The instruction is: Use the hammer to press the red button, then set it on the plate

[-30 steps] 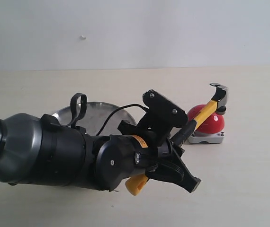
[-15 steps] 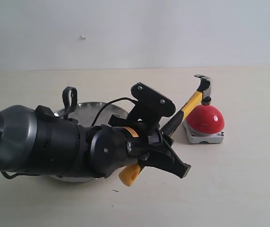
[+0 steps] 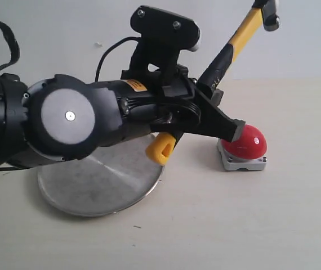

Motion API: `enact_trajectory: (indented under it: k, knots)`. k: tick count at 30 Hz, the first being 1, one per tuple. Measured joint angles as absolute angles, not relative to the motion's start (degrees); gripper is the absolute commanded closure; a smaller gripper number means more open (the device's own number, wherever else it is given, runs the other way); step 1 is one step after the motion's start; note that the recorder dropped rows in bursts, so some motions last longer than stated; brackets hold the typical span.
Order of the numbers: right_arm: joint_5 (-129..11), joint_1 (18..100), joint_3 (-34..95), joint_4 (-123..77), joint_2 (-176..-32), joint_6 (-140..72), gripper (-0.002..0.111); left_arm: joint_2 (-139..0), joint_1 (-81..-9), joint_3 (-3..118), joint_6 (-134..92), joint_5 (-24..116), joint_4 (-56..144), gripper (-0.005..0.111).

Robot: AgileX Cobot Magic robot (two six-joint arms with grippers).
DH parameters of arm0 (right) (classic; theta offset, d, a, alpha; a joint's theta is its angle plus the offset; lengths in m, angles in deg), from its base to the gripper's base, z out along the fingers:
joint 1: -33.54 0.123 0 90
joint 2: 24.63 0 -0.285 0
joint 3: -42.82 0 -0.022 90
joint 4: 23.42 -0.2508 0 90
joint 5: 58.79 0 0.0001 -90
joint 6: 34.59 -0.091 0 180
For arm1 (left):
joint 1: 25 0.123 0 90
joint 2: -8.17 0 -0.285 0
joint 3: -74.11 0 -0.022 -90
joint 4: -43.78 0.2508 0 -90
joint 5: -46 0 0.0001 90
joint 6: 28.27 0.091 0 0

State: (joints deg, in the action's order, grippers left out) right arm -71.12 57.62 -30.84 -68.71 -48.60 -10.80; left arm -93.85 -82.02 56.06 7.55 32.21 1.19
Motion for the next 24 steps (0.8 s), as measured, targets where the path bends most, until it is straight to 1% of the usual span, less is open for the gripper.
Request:
enact_trajectory:
  k: [5,12,14,19,24]
  knots:
    - [-71.12,57.62,-30.84,-68.71,-48.6,-10.8,0.108,-96.65,-82.02,56.06,7.55,31.95,1.19,0.107]
    - [-71.12,57.62,-30.84,-68.71,-48.6,-10.8,0.108,-111.92,-82.02,56.06,5.73,31.87,1.03,0.107]
    - [-71.12,57.62,-30.84,-68.71,-48.6,-10.8,0.108,-114.36,-82.02,56.2,5.56,31.92,0.74,0.107]
    - [-71.01,57.62,-30.84,-68.71,-48.6,-10.8,0.108,-110.88,-82.02,57.38,5.71,33.13,0.74,0.107]
    - [-71.01,57.62,-30.84,-68.71,-48.6,-10.8,0.108,-102.58,-82.02,57.38,5.95,34.3,0.74,0.107]
